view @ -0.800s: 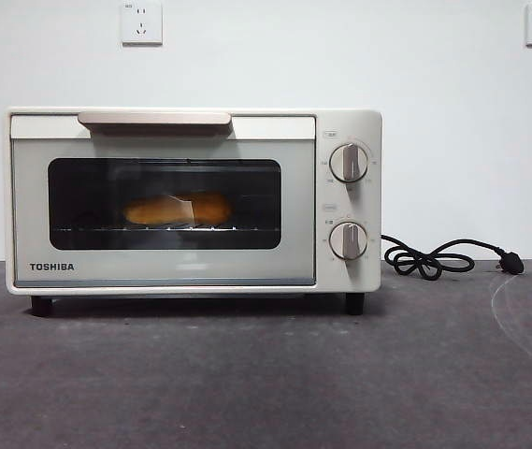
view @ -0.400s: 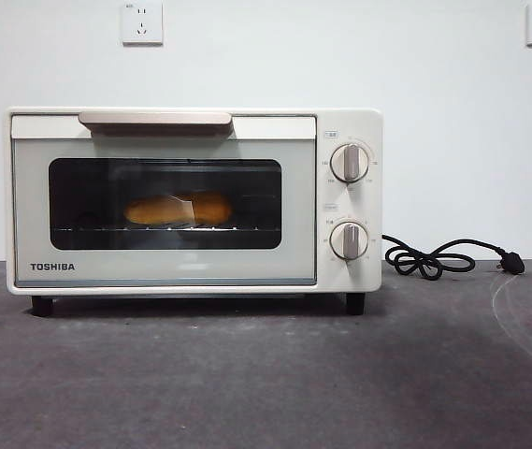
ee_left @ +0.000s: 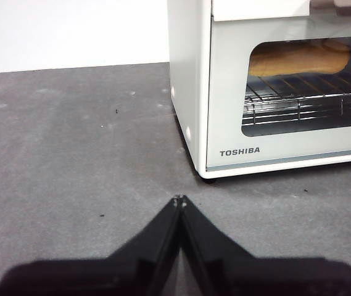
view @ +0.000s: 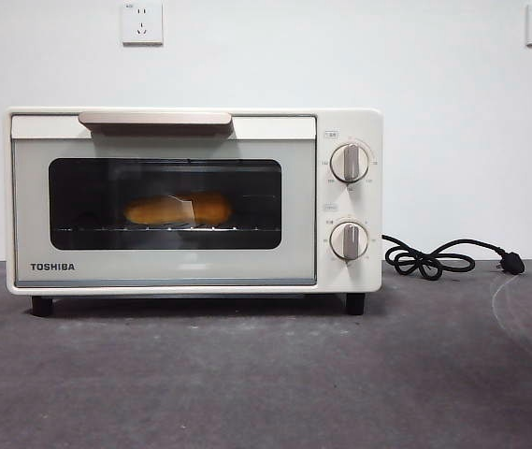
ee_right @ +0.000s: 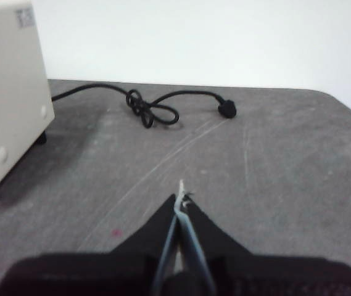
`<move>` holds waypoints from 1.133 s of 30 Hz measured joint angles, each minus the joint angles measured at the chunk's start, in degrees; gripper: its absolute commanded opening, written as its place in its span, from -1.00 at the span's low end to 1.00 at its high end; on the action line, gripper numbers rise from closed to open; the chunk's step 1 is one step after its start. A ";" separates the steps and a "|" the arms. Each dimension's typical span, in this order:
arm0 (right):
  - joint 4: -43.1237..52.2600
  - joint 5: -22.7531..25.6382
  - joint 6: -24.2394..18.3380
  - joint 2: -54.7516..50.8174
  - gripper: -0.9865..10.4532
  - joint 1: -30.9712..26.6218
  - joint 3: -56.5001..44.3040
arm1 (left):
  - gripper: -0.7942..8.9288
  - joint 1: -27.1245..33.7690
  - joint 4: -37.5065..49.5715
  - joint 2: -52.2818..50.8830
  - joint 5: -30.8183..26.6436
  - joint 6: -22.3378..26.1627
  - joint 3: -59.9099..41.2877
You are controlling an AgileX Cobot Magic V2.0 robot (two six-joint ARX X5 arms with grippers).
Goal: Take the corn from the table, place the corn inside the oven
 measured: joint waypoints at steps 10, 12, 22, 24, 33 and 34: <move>-8.24 -0.04 1.01 -4.70 -0.83 0.00 -0.35 | -0.84 0.00 0.02 0.26 0.00 0.00 0.00; -8.24 -0.04 1.09 -4.70 -0.83 0.00 -0.35 | -0.84 0.00 0.00 0.57 0.00 0.00 0.00; -8.26 0.59 1.44 -4.70 -0.83 0.00 -0.35 | -0.84 0.00 0.02 0.90 0.00 0.00 0.00; -8.24 0.59 1.42 -4.70 -0.83 0.00 -0.35 | -0.84 0.00 0.02 0.90 -0.02 0.00 0.00; -8.26 0.59 1.44 -4.70 -0.83 0.00 -0.35 | -0.84 0.00 0.02 0.94 0.00 0.02 0.00; -8.24 0.59 1.44 -4.70 -0.83 0.00 -0.35 | -0.84 0.00 0.02 0.94 0.00 0.00 0.00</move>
